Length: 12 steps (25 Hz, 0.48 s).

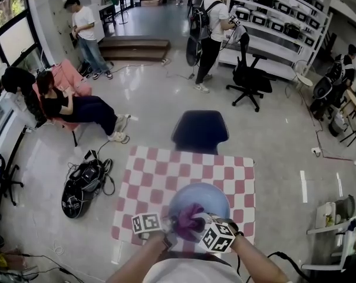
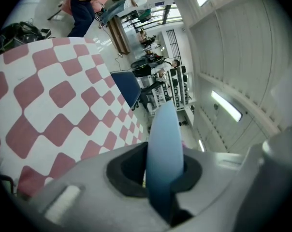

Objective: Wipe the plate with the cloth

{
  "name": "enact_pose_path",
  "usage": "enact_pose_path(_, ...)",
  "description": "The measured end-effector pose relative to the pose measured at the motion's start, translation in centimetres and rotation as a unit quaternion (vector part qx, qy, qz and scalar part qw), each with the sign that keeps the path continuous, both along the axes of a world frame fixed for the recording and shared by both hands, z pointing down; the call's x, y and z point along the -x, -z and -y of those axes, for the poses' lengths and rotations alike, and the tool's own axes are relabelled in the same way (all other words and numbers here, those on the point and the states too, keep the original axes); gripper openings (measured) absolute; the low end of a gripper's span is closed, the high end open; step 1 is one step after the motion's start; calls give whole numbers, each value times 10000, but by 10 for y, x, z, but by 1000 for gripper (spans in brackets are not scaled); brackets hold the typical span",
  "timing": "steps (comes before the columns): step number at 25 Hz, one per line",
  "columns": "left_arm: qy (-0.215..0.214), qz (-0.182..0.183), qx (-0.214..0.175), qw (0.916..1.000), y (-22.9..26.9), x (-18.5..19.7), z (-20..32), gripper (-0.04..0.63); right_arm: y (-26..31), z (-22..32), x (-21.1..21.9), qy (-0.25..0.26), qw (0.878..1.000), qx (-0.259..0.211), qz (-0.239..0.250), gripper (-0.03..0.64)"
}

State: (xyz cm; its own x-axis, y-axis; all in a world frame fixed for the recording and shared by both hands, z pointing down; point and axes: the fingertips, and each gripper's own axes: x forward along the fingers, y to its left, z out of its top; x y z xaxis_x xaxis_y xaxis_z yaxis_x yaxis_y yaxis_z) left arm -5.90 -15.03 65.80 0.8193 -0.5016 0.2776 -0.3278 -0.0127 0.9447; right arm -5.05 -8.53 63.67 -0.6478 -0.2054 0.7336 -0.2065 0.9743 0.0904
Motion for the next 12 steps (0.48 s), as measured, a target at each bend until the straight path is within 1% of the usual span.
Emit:
enact_pose_path(6, 251, -6, -116, 9996, 0, 6, 8, 43, 3, 4, 13, -583, 9970, 198, 480, 107)
enact_pose_path(8, 238, 75, -149, 9996, -2, 5, 5, 43, -2, -3, 12, -466, 9983, 172, 298, 106)
enact_pose_path(10, 167, 197, -190, 9995, -4, 4, 2, 43, -11, -13, 5, -194, 9997, 124, -97, 104)
enact_pose_path(12, 114, 272, -205, 9994, -6, 5, -1, 44, -22, -23, -7, 35, 9989, 248, -388, 104)
